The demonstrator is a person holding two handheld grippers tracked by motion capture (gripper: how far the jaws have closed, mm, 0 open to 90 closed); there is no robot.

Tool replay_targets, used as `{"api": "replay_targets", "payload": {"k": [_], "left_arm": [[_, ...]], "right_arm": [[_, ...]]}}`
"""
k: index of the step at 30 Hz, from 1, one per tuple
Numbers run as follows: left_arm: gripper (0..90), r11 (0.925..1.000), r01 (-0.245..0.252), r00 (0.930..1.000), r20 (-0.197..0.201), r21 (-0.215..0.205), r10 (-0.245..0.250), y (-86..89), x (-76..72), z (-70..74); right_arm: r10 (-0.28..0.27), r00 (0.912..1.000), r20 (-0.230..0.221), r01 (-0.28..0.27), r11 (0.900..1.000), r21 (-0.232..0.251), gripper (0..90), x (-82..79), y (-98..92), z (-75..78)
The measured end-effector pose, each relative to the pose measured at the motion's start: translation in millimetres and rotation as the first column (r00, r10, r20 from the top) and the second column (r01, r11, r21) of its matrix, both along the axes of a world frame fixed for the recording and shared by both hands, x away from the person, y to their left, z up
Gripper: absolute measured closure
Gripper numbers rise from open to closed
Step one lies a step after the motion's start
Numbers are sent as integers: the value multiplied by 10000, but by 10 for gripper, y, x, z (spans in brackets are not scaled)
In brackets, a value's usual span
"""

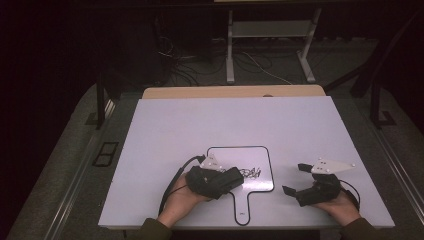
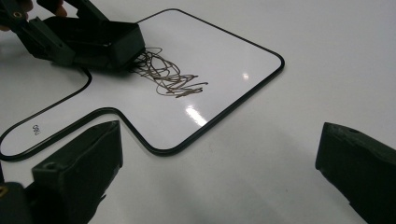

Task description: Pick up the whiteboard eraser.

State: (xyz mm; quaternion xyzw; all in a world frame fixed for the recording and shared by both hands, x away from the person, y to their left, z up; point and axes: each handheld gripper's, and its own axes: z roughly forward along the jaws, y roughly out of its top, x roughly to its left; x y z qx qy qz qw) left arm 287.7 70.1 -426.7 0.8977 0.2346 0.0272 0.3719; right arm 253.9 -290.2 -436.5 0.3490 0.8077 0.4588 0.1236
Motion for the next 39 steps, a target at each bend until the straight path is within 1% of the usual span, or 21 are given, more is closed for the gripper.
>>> {"api": "replay_targets", "payload": {"k": [4, 7, 10, 11, 12, 15, 17, 19, 21, 22, 23, 25, 30, 32, 33, 36, 39], "left_arm": [[390, 10000, -65, 9998, 166, -75, 66, 50, 20, 32], [390, 9997, -127, 9998, 168, -219, 131, 80, 32, 47], [390, 9996, -180, 9996, 224, -215, 185, 113, 50, 66], [390, 9996, -139, 9995, 293, -240, 146, 124, 62, 73], [390, 9993, -187, 9994, 273, -312, 195, 131, 70, 81], [390, 9992, -88, 9996, 281, -396, 99, 149, 108, 97], [390, 9990, 1, 9997, 236, -451, 9, 149, 130, 100], [390, 9991, 78, 9997, 243, -411, -68, 145, 149, 104], [390, 9988, 83, 9996, 263, -483, -70, 141, 164, 109], [390, 9990, 135, 9996, 238, -423, -125, 146, 178, 119], [390, 9985, 102, 9997, 211, -536, -91, 143, 189, 120], [390, 9985, 108, 9998, 183, -527, -99, 143, 222, 129], [390, 9981, 162, 9995, 272, -588, -146, 144, 305, 157], [390, 9975, 46, 9997, 241, -709, -29, 143, 329, 161], [390, 9973, 64, 9997, 242, -725, -46, 143, 345, 160], [390, 9978, 94, 9995, 294, -653, -75, 129, 385, 151], [390, 9980, 70, 9997, 250, -627, -55, 103, 428, 134]], "right_arm": [[-5, 10000, -2, 5, 10000, -7, 0, -1, 2, -1], [4, 10000, 2, -4, 10000, -15, 0, -2, 3, -1], [-7, 10000, -6, 7, 10000, -6, 0, 0, 3, -4], [-11, 10000, -17, 11, 10000, 0, 0, 0, 3, -4], [-24, 10000, -17, 24, 10000, 15, 0, 2, 3, -3], [-82, 10000, -49, 82, 9999, 103, 0, 16, 3, -3], [-97, 9999, -80, 98, 9999, 100, 0, 24, 3, -6], [-100, 9999, -72, 101, 9999, 125, 0, 37, 1, -7], [-101, 9999, -87, 102, 9999, 104, 0, 42, 6, -11], [-98, 9999, -101, 99, 9999, 91, 0, 39, 10, -12], [-93, 9999, -98, 94, 9999, 85, 0, 36, 12, -13], [-78, 9999, -84, 79, 9999, 90, 0, 32, 11, -13], [-39, 10000, -91, 40, 10000, 77, 0, 18, 3, -18], [-25, 10000, -84, 26, 10000, 71, 0, 15, 4, -17], [-13, 10000, -54, 13, 10000, 83, 0, 16, 5, -17], [-7, 10000, -79, 7, 10000, 66, 0, 17, 6, -17], [-8, 10000, -78, 9, 10000, 71, 0, 18, 9, -18]]}}
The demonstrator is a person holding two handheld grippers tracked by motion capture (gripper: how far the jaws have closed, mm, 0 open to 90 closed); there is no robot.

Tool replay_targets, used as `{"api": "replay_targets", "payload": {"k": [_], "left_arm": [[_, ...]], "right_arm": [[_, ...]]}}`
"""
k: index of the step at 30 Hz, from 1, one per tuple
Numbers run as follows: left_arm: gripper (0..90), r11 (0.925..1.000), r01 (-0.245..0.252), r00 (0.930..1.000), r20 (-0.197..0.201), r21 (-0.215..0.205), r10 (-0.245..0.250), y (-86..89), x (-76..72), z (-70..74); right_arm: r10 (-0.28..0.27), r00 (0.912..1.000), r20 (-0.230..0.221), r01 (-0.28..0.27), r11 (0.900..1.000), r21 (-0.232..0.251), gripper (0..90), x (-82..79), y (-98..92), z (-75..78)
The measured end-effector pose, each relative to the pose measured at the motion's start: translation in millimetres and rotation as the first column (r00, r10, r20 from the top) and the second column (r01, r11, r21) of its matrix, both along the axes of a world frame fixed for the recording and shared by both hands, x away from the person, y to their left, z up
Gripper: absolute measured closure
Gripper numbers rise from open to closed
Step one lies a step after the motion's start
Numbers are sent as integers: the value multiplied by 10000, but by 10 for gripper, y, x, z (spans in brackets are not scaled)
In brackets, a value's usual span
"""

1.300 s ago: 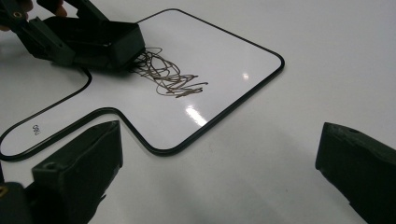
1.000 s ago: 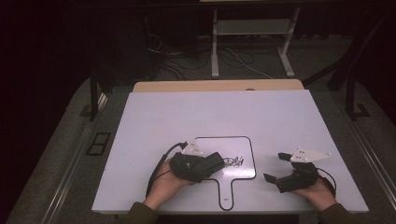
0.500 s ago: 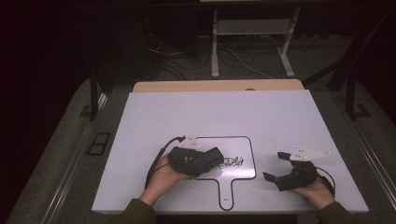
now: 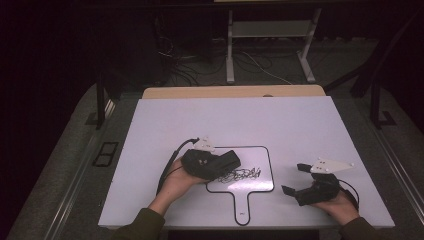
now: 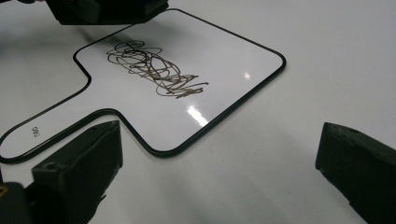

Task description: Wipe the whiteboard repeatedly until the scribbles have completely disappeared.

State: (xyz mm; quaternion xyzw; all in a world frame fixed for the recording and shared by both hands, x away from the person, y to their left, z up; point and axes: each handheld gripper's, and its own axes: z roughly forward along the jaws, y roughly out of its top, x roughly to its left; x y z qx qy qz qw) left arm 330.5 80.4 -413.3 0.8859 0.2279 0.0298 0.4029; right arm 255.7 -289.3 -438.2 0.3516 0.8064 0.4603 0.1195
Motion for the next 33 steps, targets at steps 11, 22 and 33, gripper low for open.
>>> {"api": "replay_targets", "payload": {"k": [11, 22, 33], "left_arm": [[390, 9992, 109, 9999, 107, 381, -113, -107, 196, -111], [390, 9977, -104, 9999, 61, 672, 100, -146, 296, -186], [390, 9916, -126, 9989, 458, 1289, 67, -186, 306, -230]], "right_arm": [[9, 10000, -51, -9, 10000, 25, 0, 15, 8, -6], [121, 9999, -12, -121, 9999, 9, 0, 8, 14, -6], [107, 9999, -30, -107, 9999, 5, 0, 10, 14, -7]]}}
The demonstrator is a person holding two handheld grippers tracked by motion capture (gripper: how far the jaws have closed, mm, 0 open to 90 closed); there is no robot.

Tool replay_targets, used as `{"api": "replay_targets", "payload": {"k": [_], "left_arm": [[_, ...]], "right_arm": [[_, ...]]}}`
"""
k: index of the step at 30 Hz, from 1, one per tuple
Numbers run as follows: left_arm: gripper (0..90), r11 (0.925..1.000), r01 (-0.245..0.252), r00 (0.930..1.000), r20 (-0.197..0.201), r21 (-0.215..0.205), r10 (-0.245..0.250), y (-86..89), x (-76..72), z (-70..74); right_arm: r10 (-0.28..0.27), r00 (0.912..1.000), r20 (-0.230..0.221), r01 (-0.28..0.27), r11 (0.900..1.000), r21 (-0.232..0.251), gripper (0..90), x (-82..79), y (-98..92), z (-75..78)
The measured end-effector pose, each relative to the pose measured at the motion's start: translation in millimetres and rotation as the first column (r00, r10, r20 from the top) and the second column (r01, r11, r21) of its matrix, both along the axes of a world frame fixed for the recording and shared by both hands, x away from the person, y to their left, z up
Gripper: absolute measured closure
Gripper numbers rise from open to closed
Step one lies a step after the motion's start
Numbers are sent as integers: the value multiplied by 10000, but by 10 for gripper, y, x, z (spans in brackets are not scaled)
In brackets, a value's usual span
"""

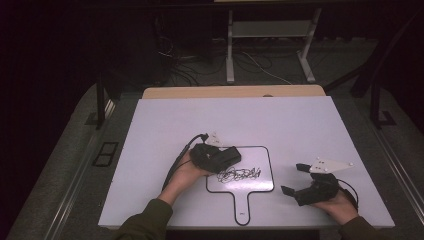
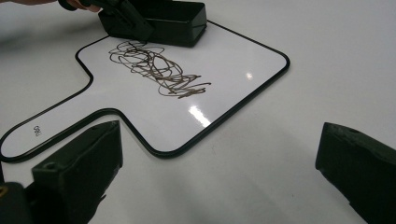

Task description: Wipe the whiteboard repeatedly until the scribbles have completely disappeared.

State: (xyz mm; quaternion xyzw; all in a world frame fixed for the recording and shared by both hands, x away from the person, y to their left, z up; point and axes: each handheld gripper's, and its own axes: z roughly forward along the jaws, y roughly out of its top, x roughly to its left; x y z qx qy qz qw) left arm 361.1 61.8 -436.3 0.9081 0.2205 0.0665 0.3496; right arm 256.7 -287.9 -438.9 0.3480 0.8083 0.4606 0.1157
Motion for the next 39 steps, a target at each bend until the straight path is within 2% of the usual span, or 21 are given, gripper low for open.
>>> {"api": "replay_targets", "payload": {"k": [7, 22, 26, 27, 28, 33, 39], "left_arm": [[390, 9999, 45, 9999, 143, 121, -46, -5, -2, -12], [390, 10000, 95, 10000, 20, 26, -95, -13, -18, -18], [390, 9999, 116, 9999, 38, -87, -116, -43, -52, -24], [390, 9998, 182, 9998, 27, 13, -182, -46, -60, -20], [390, 9998, 53, 10000, 17, -201, -53, -66, -77, -31], [391, 9994, 351, 9993, 143, 68, -352, -103, -125, -18], [391, 9993, 371, 9991, 207, 28, -371, -152, -196, -21]], "right_arm": [[-6, 10000, 5, 6, 10000, 5, 0, 0, -1, 1], [-3, 10000, 2, 3, 10000, -5, 0, 1, 2, -1], [-11, 10000, -2, 11, 10000, -5, 0, 3, 1, -2], [-12, 10000, -6, 12, 10000, -2, 0, 2, 0, -1], [-16, 10000, -7, 16, 10000, -4, 0, 2, 0, -1], [-21, 10000, -10, 21, 10000, -23, 0, 2, 1, -2], [-13, 10000, 5, 13, 10000, -26, 0, 2, 0, -1]]}}
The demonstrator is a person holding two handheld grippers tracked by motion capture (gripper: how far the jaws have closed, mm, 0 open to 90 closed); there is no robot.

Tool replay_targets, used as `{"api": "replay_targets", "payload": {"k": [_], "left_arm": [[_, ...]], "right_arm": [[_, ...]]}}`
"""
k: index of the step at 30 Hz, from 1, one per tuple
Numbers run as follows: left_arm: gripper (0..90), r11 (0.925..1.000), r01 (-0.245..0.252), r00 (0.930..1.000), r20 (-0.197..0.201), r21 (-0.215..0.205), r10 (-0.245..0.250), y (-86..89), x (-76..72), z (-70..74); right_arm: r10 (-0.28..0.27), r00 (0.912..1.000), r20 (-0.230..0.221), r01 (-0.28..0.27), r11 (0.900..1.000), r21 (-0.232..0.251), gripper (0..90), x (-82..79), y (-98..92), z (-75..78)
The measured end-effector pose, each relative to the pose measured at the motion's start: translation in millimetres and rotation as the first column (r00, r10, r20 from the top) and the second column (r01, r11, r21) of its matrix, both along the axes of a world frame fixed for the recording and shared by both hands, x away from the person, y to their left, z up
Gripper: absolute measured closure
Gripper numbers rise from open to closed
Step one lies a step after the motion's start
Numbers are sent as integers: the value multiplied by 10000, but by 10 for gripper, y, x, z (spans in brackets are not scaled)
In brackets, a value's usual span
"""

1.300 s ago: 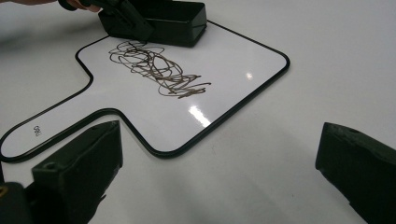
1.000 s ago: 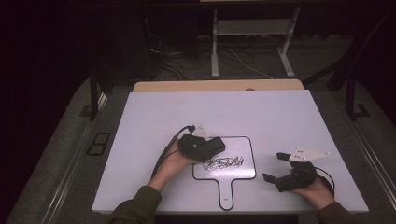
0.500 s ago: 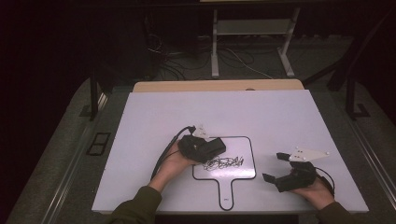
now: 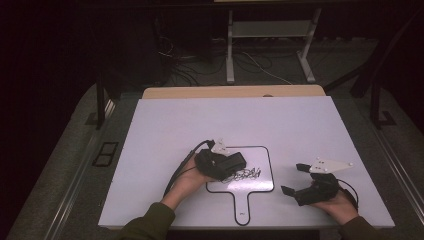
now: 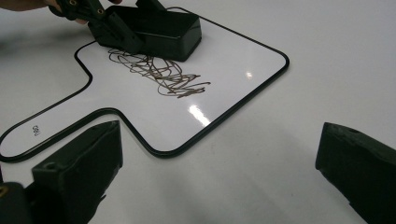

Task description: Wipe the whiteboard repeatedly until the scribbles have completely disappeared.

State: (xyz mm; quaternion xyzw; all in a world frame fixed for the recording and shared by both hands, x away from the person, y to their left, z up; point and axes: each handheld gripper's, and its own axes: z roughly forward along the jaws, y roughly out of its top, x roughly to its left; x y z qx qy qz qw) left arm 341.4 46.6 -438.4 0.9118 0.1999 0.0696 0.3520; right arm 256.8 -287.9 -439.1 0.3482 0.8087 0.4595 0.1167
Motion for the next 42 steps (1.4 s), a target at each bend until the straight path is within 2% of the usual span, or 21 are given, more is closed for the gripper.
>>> {"api": "replay_targets", "payload": {"k": [5, 6, 7, 10, 12, 14, 17, 21, 25, 31, 33, 34, 42], "left_arm": [[391, 9994, 336, 9994, 12, 120, -336, -67, -85, 7], [391, 9978, 577, 9983, 88, 324, -580, -72, -94, 17], [391, 9974, 649, 9978, 135, 319, -653, -87, -115, 17], [391, 9969, 709, 9973, 162, 342, -715, -118, -165, 22], [391, 9983, 543, 9982, 232, 233, -548, -113, -165, 26], [391, 9989, 440, 9989, 129, 176, -442, -69, -113, 48], [391, 10000, -86, 9998, 164, -48, 86, 22, -25, 73], [391, 9983, -566, 9983, 144, 117, 564, 158, 109, 44], [391, 9977, -667, 9978, -23, 121, 667, 206, 155, 10], [391, 9994, -277, 9996, 48, 185, 276, 82, 49, 14], [391, 9995, 2, 10000, 54, 315, -4, 32, 2, 19], [391, 9985, 234, 9997, 100, 488, -239, 14, -16, 27], [391, 9935, 966, 9948, 280, 602, -984, -136, -181, 32]], "right_arm": [[-8, 10000, 1, 8, 10000, -7, 0, -1, 1, 0], [-9, 10000, -5, 9, 10000, -6, 0, -1, 1, 1], [-11, 10000, 0, 11, 10000, -2, 0, -1, 1, 1], [-19, 10000, -3, 19, 10000, 3, 0, -3, -1, 3], [-4, 10000, 11, 4, 10000, 7, 0, -2, -4, 4], [-1, 10000, 18, 1, 10000, 20, 0, -4, -5, 5], [-9, 10000, 25, 9, 10000, 29, 0, -4, -9, 5], [8, 10000, 14, -8, 10000, -1, 0, -2, -5, 4], [9, 10000, 18, -9, 10000, 7, 0, -3, -4, 5], [7, 10000, 23, -7, 10000, 0, 0, -3, -2, 4], [11, 10000, 22, -11, 10000, -2, 0, -4, -2, 4], [9, 10000, 24, -9, 10000, -3, 0, -4, -3, 4], [11, 10000, 36, -11, 10000, -19, 0, -3, -1, 4]]}}
